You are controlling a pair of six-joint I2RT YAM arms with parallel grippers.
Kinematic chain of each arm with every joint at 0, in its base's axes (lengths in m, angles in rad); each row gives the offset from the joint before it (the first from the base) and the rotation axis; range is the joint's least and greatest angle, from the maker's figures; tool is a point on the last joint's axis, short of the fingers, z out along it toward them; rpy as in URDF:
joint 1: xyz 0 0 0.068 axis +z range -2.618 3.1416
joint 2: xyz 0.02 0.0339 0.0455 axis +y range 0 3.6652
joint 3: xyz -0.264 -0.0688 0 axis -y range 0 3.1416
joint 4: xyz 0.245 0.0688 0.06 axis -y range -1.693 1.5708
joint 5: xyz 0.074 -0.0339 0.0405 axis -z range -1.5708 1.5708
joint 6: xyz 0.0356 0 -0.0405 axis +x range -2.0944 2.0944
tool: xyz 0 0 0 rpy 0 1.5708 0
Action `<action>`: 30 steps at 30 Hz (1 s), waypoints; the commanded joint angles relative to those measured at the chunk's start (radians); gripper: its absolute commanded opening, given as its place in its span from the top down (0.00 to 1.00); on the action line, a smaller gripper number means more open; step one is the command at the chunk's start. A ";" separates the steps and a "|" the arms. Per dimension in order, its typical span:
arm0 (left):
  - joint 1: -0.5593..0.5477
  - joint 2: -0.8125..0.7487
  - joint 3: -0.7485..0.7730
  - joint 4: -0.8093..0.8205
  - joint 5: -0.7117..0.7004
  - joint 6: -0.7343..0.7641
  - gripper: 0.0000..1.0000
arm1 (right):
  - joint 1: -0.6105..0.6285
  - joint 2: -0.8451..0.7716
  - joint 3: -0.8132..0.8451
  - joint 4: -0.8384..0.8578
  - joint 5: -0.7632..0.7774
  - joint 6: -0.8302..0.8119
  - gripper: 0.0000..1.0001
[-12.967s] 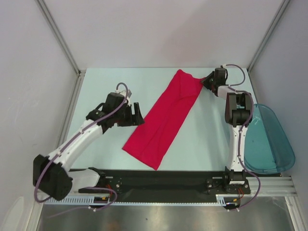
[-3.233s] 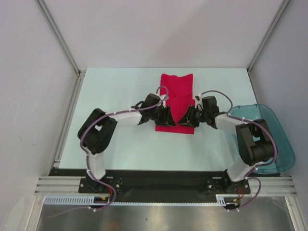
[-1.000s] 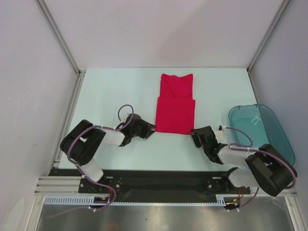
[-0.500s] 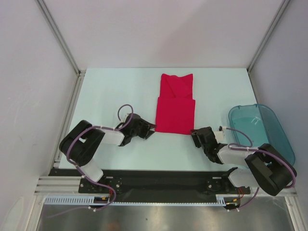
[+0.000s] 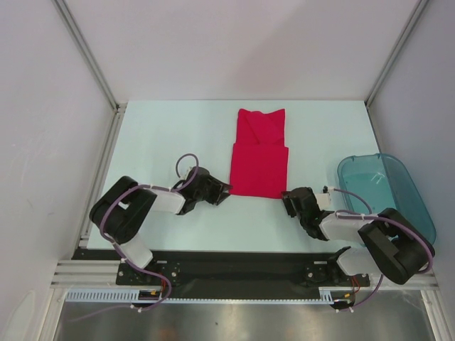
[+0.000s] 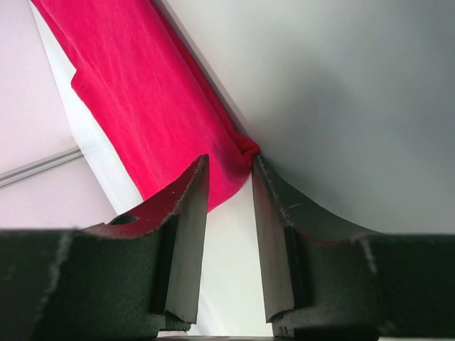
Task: Fold and stack the t-shirts
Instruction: Fold the tshirt
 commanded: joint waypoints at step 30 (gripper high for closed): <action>0.000 0.110 0.014 -0.126 -0.021 0.151 1.00 | -0.028 0.065 -0.037 0.003 -0.034 -0.030 1.00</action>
